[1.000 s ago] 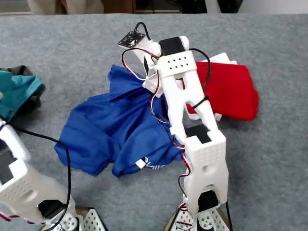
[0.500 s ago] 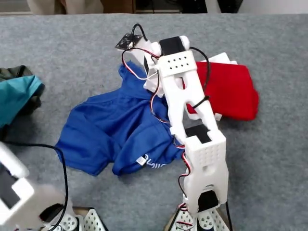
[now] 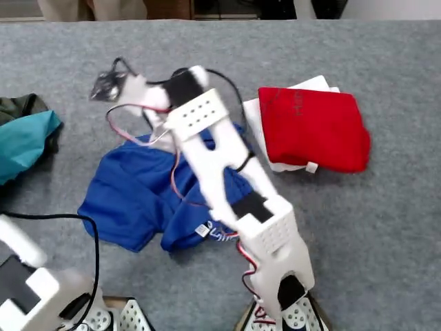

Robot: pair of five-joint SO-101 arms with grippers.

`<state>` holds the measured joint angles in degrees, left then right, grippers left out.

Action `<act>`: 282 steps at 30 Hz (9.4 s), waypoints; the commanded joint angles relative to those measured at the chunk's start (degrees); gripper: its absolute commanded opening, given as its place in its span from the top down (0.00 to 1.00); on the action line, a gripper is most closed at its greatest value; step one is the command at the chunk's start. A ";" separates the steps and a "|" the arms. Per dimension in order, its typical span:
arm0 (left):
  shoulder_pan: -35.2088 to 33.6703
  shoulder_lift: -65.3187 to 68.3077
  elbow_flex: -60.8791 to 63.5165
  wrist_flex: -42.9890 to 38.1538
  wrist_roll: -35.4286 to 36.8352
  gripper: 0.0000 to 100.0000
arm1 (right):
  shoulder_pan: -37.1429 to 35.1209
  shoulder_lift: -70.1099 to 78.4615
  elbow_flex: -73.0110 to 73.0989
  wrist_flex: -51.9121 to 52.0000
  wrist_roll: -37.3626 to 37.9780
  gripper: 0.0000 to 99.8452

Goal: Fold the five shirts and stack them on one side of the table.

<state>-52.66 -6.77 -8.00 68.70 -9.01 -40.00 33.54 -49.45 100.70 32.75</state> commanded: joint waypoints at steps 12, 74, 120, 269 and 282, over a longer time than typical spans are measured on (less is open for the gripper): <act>1.41 10.95 -0.44 -6.42 14.24 0.72 | -6.20 -0.92 -2.15 0.70 0.09 0.74; 42.29 -3.82 13.71 18.37 9.23 0.77 | 16.57 21.58 -45.76 -24.35 -18.37 0.75; 77.10 23.60 2.81 7.56 25.67 0.88 | 54.29 11.12 -46.02 -17.32 -18.55 0.75; 10.90 -12.88 44.57 11.34 -14.77 0.76 | 28.97 -88.13 88.22 -7.03 20.04 0.66; 1.05 -12.79 45.71 3.87 -13.19 0.85 | 27.74 -67.56 73.01 -11.52 15.03 0.66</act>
<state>-49.85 -19.43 37.10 73.89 -22.90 -12.04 -41.89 32.57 90.68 51.30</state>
